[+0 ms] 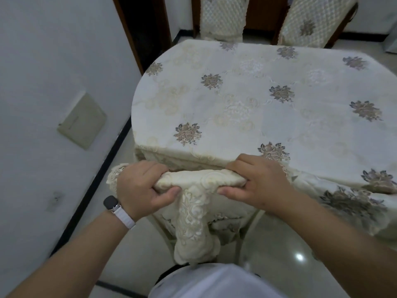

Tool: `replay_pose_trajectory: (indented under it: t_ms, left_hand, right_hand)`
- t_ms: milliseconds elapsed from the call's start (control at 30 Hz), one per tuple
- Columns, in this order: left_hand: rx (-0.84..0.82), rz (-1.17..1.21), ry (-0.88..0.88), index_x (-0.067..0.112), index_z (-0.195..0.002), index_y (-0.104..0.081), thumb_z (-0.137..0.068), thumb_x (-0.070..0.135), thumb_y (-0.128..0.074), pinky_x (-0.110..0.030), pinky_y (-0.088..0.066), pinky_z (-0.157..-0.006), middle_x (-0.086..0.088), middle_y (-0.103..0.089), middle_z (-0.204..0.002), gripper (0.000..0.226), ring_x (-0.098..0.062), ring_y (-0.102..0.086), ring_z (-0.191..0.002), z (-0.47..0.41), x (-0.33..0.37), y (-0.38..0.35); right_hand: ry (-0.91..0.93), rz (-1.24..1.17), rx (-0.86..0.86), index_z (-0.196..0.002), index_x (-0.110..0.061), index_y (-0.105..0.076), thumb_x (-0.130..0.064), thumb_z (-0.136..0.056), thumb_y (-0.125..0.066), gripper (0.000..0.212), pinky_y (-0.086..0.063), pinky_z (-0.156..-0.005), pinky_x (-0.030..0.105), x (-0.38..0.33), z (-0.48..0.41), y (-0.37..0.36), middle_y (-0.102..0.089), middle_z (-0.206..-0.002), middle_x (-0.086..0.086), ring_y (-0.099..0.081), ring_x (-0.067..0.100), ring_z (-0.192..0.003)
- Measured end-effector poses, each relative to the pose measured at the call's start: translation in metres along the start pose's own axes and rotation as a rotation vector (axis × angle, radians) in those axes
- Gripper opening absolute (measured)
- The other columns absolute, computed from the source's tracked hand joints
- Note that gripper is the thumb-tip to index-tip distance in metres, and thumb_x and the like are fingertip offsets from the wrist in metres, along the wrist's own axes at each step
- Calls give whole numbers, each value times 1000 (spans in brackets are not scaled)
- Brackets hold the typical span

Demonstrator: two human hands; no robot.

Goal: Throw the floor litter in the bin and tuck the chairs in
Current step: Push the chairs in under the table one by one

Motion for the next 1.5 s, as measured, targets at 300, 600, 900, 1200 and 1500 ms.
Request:
replay_pose_trajectory:
  t_ms: [300,600,900,1200,1500]
  left_hand:
    - [-65,-8,-46,10,-74,-71,-87,63,-51,-36,-42,-48,-3,-61,-64,58,-26,-57,-54,-12,-6,-16]
    - [-87,151,-257,6,-75,-72,-84,59,-57,-38,-47,-55,-9,-66,-77,56,-29,-62,-64,-48,-58,-35]
    - [-80,268,-308,11,-77,-72,-88,57,-56,-32,-43,-54,-2,-66,-71,50,-24,-61,-62,-45,-82,-31]
    - [-83,283,-208,14,-76,-73,-86,64,-56,-36,-43,-57,1,-63,-67,55,-23,-58,-62,2,-85,-13]
    - [-84,204,-193,15,-69,-69,-85,65,-55,-32,-38,-54,0,-59,-62,54,-23,-54,-56,35,-70,-24]
  right_hand:
    - [-75,42,-6,-90,-26,-69,-75,-84,-47,55,-36,-48,26,9,10,0,-54,-72,-6,-55,17,-64]
    - [-293,85,76,-93,-24,-71,-74,-87,-39,60,-39,-54,24,-15,3,-19,-60,-78,-8,-58,15,-69]
    - [-398,211,82,-97,-30,-72,-73,-76,-54,51,-48,-54,29,-33,-6,-37,-61,-79,-10,-62,15,-73]
    - [-355,309,39,-82,-24,-69,-69,-72,-62,46,-45,-52,29,-61,21,-52,-59,-75,-9,-59,14,-69]
    - [-276,260,-2,-84,-20,-71,-67,-73,-61,49,-46,-52,30,-48,42,-62,-61,-77,-3,-58,19,-65]
Point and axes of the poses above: each hand's wrist, its own z-axis away from the middle knuckle, its own y-axis out of the back of the hand, x = y × z, the point moved 5 cm from there along -z, towards the middle knuckle
